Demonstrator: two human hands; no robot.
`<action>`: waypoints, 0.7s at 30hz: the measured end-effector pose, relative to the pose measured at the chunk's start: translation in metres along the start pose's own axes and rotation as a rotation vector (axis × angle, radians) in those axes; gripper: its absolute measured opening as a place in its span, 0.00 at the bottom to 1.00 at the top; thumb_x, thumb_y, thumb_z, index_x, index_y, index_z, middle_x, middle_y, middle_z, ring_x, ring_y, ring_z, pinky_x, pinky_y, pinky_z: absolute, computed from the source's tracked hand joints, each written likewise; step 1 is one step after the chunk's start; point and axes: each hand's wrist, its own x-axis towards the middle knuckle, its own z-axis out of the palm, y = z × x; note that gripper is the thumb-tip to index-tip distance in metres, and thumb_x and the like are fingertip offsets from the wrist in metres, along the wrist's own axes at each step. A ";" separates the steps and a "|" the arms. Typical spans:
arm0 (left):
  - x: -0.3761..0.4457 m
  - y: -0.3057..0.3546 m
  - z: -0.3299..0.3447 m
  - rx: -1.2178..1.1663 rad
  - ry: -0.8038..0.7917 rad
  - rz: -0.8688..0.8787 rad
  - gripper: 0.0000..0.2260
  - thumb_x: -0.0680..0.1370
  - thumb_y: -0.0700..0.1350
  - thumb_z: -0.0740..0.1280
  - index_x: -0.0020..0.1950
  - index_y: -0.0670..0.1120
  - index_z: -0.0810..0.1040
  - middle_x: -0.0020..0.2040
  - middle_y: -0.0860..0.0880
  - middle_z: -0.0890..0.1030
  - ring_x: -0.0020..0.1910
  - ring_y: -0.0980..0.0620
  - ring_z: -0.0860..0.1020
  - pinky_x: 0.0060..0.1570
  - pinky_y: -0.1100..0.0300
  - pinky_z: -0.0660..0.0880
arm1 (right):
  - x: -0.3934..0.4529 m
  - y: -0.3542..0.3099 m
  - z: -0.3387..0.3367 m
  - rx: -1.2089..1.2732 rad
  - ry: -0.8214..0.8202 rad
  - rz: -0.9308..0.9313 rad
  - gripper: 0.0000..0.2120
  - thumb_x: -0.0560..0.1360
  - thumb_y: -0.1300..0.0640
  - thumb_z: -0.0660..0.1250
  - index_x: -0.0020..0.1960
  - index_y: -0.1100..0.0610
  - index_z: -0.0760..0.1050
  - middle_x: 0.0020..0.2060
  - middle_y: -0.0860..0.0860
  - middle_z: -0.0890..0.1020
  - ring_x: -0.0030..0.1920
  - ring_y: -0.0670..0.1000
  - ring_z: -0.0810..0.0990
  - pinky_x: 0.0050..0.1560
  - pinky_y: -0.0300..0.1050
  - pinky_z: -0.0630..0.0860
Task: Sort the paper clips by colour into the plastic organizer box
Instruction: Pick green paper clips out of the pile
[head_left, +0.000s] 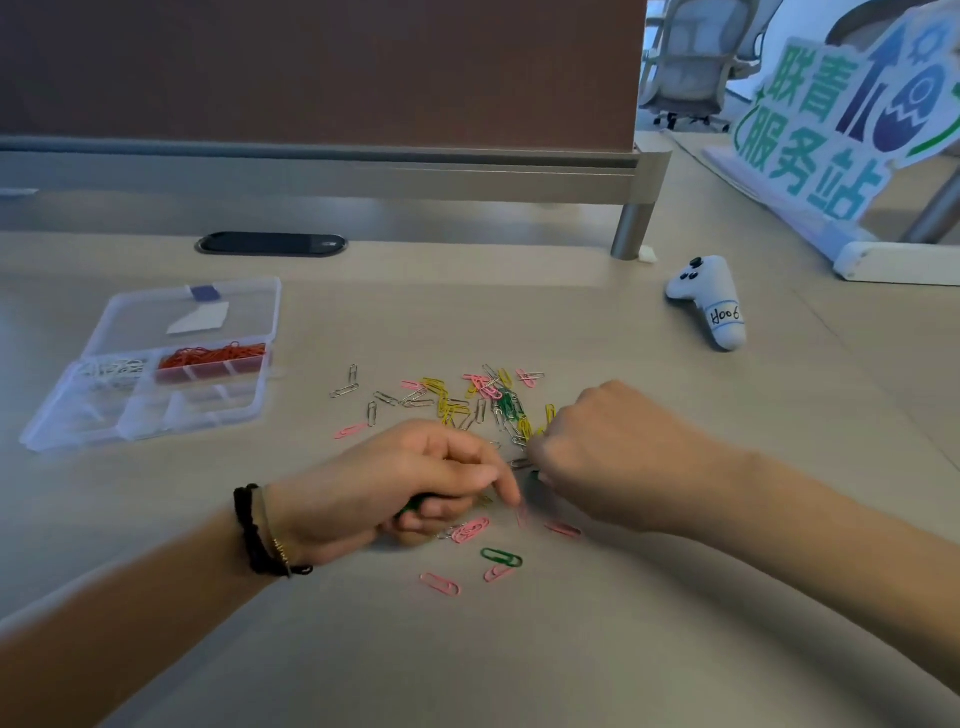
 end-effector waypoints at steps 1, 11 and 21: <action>-0.001 0.001 0.003 0.138 0.039 0.045 0.09 0.80 0.47 0.67 0.44 0.46 0.83 0.27 0.52 0.68 0.24 0.56 0.62 0.26 0.64 0.58 | 0.000 0.000 0.002 -0.043 -0.002 -0.029 0.06 0.71 0.58 0.69 0.37 0.53 0.73 0.33 0.53 0.80 0.34 0.59 0.81 0.31 0.46 0.62; -0.009 -0.021 0.015 1.359 0.131 0.375 0.04 0.78 0.57 0.63 0.48 0.58 0.74 0.30 0.58 0.78 0.34 0.58 0.76 0.35 0.56 0.75 | -0.011 0.024 0.021 0.730 0.194 0.355 0.05 0.70 0.56 0.63 0.37 0.53 0.70 0.23 0.47 0.67 0.28 0.49 0.65 0.31 0.45 0.65; -0.002 -0.013 0.013 1.104 0.195 0.286 0.06 0.82 0.49 0.58 0.47 0.56 0.63 0.30 0.55 0.72 0.31 0.53 0.69 0.36 0.55 0.68 | 0.002 0.025 0.024 1.841 0.136 0.623 0.17 0.81 0.57 0.61 0.34 0.56 0.66 0.26 0.52 0.59 0.28 0.50 0.53 0.29 0.44 0.48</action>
